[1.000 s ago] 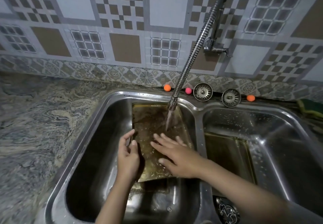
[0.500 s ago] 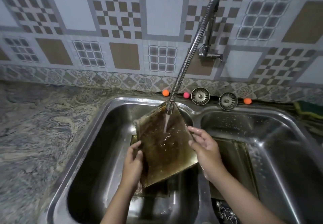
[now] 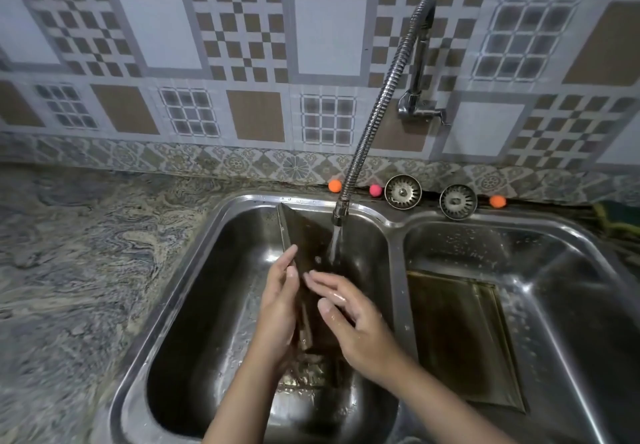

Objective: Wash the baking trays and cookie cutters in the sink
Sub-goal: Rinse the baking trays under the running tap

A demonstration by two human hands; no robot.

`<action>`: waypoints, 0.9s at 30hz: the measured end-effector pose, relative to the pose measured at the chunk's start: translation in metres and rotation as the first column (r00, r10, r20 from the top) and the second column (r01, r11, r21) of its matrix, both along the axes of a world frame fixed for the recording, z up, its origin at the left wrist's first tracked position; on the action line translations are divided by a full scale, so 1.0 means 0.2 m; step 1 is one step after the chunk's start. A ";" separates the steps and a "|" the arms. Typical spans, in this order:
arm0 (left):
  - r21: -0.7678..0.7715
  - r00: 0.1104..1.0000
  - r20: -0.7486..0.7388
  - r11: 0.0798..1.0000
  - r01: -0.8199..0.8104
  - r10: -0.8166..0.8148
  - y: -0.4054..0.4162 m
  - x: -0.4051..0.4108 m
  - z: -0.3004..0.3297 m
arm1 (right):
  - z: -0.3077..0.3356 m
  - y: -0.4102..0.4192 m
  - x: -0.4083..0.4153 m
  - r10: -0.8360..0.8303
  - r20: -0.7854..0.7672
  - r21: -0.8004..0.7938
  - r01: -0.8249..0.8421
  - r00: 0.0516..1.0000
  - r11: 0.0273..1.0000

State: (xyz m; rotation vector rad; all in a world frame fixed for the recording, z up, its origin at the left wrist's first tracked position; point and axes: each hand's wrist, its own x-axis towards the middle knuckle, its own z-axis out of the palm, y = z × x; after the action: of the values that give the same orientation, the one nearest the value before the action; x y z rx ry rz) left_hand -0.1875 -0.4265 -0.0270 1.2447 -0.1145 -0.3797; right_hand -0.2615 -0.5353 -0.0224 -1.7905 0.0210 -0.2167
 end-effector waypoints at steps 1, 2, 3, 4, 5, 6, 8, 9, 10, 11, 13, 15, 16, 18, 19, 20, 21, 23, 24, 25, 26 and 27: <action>-0.015 0.999 -0.002 0.999 -0.042 0.042 0.01 0.01 -0.01 | -0.01 0.00 0.00 0.026 -0.003 -0.042 -0.026 1.000 0.999; -0.022 0.997 -0.003 0.997 -0.072 0.072 0.02 0.00 0.00 | -0.01 0.00 -0.01 0.040 -0.009 -0.100 -0.041 0.999 0.994; -0.025 0.996 -0.002 0.996 -0.091 0.091 0.03 0.00 -0.01 | -0.02 0.00 -0.01 0.047 -0.010 -0.178 -0.048 0.999 0.983; -0.033 0.995 -0.009 0.995 -0.095 0.094 0.03 0.00 -0.02 | -0.02 -0.01 -0.01 0.051 -0.016 -0.277 -0.054 0.999 0.959; -0.050 0.995 -0.033 0.994 -0.095 0.093 0.04 -0.01 -0.03 | -0.02 -0.03 -0.02 0.050 -0.036 -0.382 -0.060 0.998 0.922; -0.081 0.993 -0.073 0.992 -0.096 0.090 0.04 -0.01 -0.03 | -0.03 -0.06 -0.01 0.039 -0.074 -0.476 -0.070 0.996 0.877; -0.147 0.989 -0.131 0.985 -0.091 0.071 0.05 -0.02 -0.04 | -0.04 -0.16 0.00 -0.022 -0.183 -0.629 -0.100 0.983 0.771; -0.171 0.988 -0.141 0.982 -0.081 0.058 0.05 -0.03 -0.06 | -0.05 -0.21 0.03 -0.074 -0.239 -0.684 -0.114 0.968 0.720; -0.187 0.988 -0.146 0.980 -0.072 0.045 0.04 -0.05 -0.06 | -0.05 -0.27 0.06 -0.132 -0.282 -0.725 -0.121 0.950 0.678; -0.197 0.990 -0.138 0.979 -0.050 0.023 0.02 -0.07 -0.07 | -0.05 -0.31 0.10 -0.194 -0.314 -0.753 -0.120 0.929 0.647; -0.190 0.990 -0.134 0.981 0.020 -0.046 -0.05 -0.11 -0.09 | -0.04 -0.37 0.18 -0.292 -0.327 -0.772 -0.076 0.899 0.631; -0.216 0.985 -0.151 0.975 0.046 -0.080 -0.09 -0.12 -0.09 | -0.02 -0.35 0.24 -0.318 -0.281 -0.777 -0.020 0.905 0.629; -0.240 0.985 -0.160 0.970 0.030 -0.070 -0.11 -0.11 -0.10 | -0.01 -0.32 0.25 -0.289 -0.242 -0.784 -0.011 0.926 0.620; -0.254 0.983 -0.181 0.967 -0.011 -0.036 -0.11 -0.06 -0.09 | 0.00 -0.24 0.21 -0.151 -0.186 -0.797 -0.060 0.971 0.601; -0.224 0.985 -0.170 0.974 -0.032 -0.007 -0.09 -0.02 -0.09 | 0.00 -0.20 0.17 -0.059 -0.178 -0.801 -0.109 0.982 0.589; -0.205 0.989 -0.149 0.978 -0.045 0.014 -0.08 0.02 -0.10 | 0.00 -0.17 0.12 0.022 -0.182 -0.804 -0.162 0.983 0.572; -0.203 0.990 -0.142 0.978 -0.051 0.022 -0.05 0.04 -0.09 | -0.02 -0.17 0.08 0.072 -0.194 -0.810 -0.202 0.978 0.550; -0.256 0.983 -0.184 0.965 -0.060 0.013 -0.02 0.07 -0.08 | -0.05 -0.25 0.07 0.033 -0.199 -0.825 -0.185 0.980 0.534; -0.265 0.982 -0.190 0.963 -0.057 0.006 -0.01 0.07 -0.08 | -0.05 -0.31 0.10 -0.050 -0.204 -0.829 -0.146 0.978 0.540; -0.262 0.983 -0.181 0.964 -0.043 -0.006 -0.01 0.05 -0.08 | -0.05 -0.39 0.14 -0.156 -0.225 -0.825 -0.103 0.962 0.556; -0.249 0.985 -0.171 0.968 -0.024 -0.019 -0.02 0.02 -0.07 | -0.04 -0.46 0.20 -0.264 -0.257 -0.814 -0.061 0.930 0.578; -0.240 0.987 -0.153 0.971 0.019 -0.057 -0.04 -0.02 -0.06 | -0.03 -0.50 0.26 -0.350 -0.276 -0.808 -0.019 0.895 0.589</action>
State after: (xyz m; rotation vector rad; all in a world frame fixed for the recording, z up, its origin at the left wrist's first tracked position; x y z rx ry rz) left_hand -0.1907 -0.4342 -0.0392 0.9725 -0.0454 -0.4833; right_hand -0.2092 -0.6353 -0.0286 -2.7341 0.4785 0.0487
